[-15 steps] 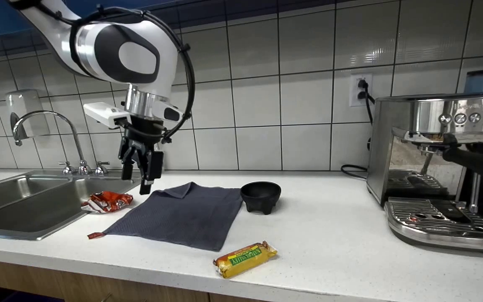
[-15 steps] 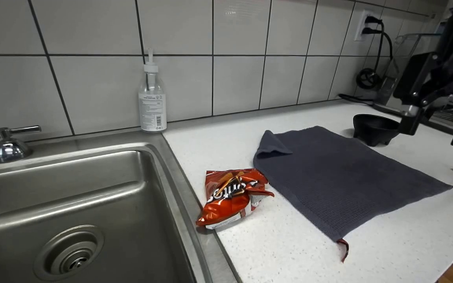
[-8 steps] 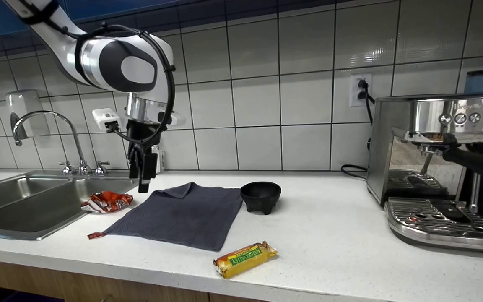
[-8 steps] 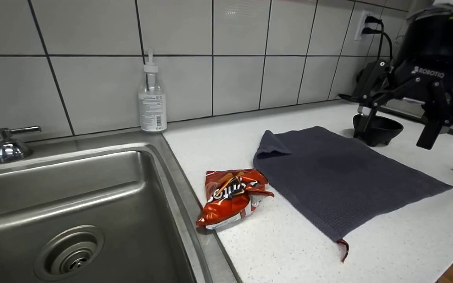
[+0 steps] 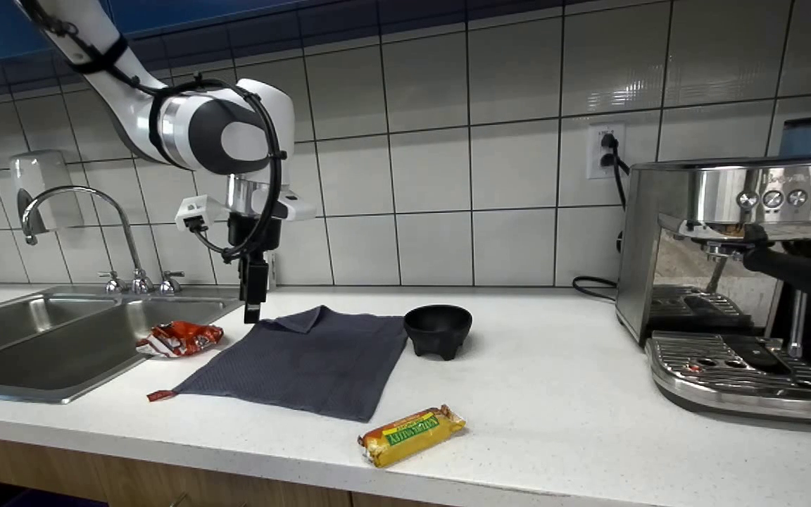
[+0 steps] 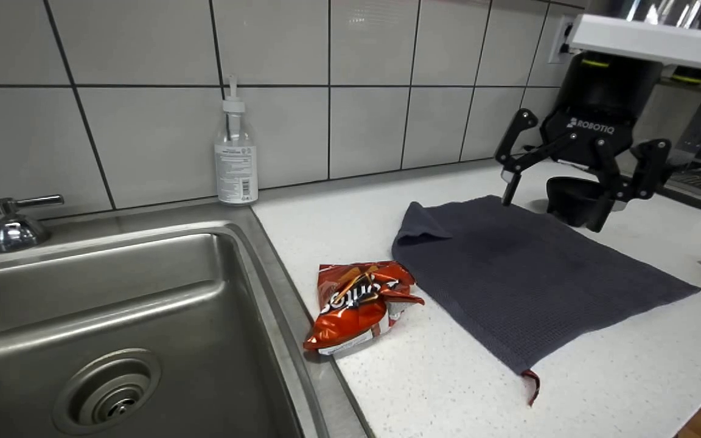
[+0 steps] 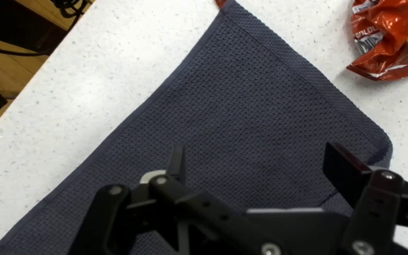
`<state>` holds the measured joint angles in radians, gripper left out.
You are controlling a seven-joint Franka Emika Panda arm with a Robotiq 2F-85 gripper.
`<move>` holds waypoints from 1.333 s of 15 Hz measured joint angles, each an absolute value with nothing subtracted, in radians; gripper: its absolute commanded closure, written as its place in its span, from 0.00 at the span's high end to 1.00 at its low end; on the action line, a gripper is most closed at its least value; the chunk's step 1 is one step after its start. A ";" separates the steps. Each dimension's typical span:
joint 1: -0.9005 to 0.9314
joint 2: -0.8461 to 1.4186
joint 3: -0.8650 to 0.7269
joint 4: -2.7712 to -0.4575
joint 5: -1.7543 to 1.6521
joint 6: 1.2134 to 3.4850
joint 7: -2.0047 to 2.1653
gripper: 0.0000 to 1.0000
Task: Fold the grey towel twice
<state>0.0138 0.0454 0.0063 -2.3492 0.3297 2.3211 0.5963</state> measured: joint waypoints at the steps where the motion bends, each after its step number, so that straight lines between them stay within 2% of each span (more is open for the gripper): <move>1: 0.019 0.067 0.007 -2.333 0.330 2.332 0.615 1.00; 20: 0.079 0.443 0.007 -1.997 0.333 2.496 0.840 1.00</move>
